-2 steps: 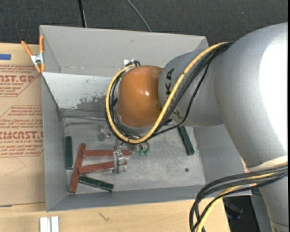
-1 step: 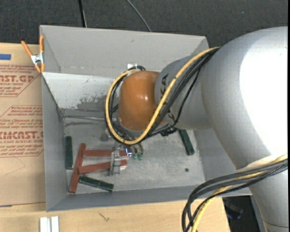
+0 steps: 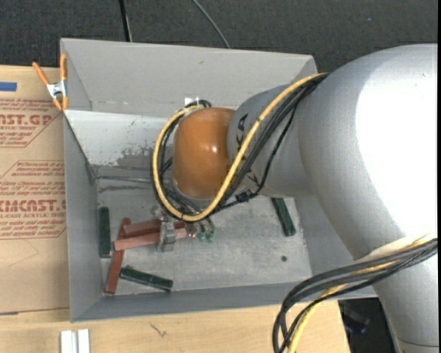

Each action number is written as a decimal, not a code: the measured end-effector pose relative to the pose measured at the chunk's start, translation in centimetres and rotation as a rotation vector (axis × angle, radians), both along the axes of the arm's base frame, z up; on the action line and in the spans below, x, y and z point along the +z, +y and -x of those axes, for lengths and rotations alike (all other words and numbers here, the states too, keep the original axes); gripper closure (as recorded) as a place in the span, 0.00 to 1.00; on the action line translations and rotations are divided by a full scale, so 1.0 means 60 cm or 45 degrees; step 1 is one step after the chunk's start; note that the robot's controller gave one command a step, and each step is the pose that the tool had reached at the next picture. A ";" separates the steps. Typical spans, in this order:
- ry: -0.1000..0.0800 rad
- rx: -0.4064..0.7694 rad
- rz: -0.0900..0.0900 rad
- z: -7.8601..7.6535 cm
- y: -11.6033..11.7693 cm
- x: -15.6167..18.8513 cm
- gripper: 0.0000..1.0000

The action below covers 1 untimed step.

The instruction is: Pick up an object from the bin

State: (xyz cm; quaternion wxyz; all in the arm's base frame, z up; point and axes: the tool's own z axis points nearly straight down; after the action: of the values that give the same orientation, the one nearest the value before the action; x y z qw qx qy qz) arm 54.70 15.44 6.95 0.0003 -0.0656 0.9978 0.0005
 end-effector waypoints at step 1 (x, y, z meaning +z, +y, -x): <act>0.000 0.000 0.000 0.000 0.000 0.000 1.00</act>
Offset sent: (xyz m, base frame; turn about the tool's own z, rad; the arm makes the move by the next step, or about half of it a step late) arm 0.0000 0.0001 0.0222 0.0000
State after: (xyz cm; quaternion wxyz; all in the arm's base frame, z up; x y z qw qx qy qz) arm 54.71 15.45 6.95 0.0003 -0.0655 0.9979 0.0006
